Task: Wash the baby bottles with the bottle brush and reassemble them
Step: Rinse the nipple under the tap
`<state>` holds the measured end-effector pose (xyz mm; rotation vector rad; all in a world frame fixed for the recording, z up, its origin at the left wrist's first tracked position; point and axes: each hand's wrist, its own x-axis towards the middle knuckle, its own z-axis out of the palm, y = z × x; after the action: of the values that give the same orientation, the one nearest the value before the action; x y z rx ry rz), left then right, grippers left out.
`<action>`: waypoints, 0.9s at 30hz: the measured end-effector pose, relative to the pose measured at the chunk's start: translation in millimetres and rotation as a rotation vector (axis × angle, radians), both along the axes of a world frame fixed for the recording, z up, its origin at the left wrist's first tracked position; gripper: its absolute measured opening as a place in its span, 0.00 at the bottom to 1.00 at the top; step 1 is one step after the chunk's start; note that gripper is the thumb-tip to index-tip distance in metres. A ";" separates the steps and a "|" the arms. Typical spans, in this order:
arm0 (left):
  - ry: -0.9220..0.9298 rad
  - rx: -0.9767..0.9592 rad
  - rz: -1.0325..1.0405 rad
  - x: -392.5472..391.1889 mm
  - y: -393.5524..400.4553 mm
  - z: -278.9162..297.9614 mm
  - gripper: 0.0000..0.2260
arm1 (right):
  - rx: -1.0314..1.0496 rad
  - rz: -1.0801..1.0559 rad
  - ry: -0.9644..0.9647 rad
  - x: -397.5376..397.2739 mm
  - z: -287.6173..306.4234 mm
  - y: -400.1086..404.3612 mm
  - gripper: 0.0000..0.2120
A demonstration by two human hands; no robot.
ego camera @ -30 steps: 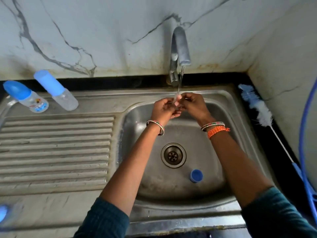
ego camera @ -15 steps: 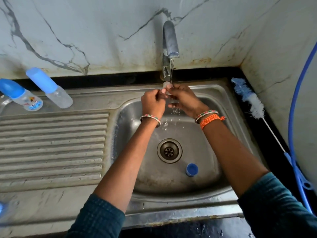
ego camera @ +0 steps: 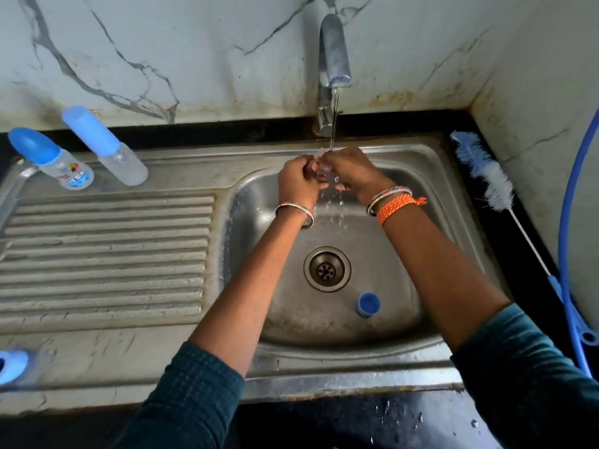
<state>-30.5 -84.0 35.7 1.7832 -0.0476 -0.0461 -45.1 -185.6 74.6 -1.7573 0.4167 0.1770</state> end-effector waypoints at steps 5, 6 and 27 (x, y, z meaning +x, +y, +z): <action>-0.415 0.359 -0.127 -13.5 11.1 -7.0 0.21 | -0.030 -0.013 0.354 0.7 5.0 -6.8 0.10; -0.447 0.403 -0.119 -11.1 11.7 -10.2 0.22 | -0.049 -0.008 0.352 1.2 4.4 -7.9 0.11; 0.673 -0.679 0.006 5.9 -2.4 13.8 0.12 | -0.803 0.020 -0.602 -20.9 -23.2 1.5 0.09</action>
<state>-24.7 -86.4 49.5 1.0211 0.3849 -0.5568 -66.0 -184.1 51.4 -2.4707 0.0079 -0.5754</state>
